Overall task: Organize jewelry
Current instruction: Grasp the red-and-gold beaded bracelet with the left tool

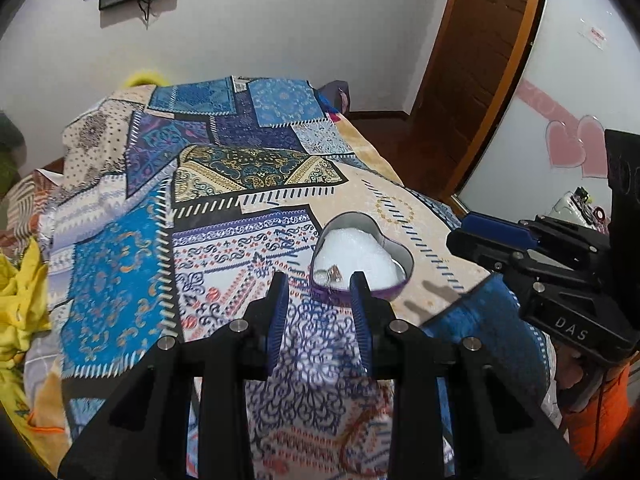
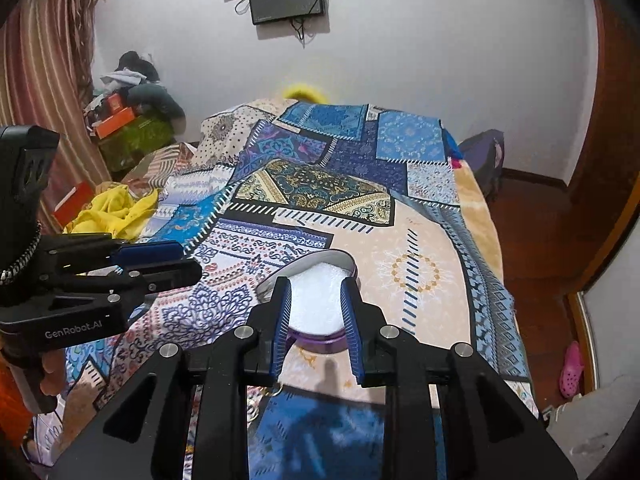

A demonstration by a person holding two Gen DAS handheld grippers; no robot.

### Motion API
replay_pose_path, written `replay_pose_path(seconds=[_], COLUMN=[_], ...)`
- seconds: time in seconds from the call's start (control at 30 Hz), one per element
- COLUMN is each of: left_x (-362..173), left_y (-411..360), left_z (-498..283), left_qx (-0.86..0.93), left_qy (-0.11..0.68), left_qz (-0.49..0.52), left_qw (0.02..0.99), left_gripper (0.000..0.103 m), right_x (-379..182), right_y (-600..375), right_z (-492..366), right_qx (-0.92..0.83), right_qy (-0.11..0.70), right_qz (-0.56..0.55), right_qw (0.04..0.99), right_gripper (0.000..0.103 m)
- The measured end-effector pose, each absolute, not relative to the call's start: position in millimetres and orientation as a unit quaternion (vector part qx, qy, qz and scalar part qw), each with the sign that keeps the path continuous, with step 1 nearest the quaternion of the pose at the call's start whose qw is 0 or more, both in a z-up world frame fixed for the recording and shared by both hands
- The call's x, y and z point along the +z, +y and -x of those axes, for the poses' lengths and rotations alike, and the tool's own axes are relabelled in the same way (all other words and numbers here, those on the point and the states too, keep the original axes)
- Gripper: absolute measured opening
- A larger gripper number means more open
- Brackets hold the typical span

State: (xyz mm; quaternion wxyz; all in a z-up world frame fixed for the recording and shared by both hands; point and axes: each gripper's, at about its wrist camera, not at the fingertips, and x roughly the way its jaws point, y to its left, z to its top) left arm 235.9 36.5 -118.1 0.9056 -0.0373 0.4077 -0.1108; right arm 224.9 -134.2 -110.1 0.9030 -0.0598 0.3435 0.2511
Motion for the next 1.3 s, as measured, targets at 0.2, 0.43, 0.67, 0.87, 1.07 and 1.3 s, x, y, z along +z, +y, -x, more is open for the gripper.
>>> replay_pose_path(seconds=[0.2,0.43,0.67,0.87,1.07,1.3], left_x=[-110,-118,-143,-176,-193,-203], left_y=[36,38,32,18,16,12], left_z=[-206,-178,-160,-156,-165,-167], left_qx=[-0.106,-0.103,-0.106,-0.116,-0.112,-0.124], left_qy=[0.407,0.421,0.45,0.48,0.491,0.489], left_qz=[0.031,0.033,0.024,0.013,0.011,0.011], left_qw=[0.907,0.901,0.887,0.869,0.864,0.863], left_gripper=[0.032,0.034,0.034,0.034,0.034,0.034], right_x=[-102,-108,-122,-144,-166,-183], right_y=[-132,-132,-139,-145,-142,-132], right_z=[-198,-177,-168,-166,-162,-164], right_qx=[0.251,0.238,0.226,0.218,0.224,0.237], right_qy=[0.331,0.326,0.345,0.374,0.398,0.411], right_qz=[0.062,0.069,0.059,0.061,0.078,0.097], right_qw=[0.908,0.912,0.909,0.899,0.886,0.875], right_gripper=[0.027,0.042,0.042,0.042,0.042,0.042])
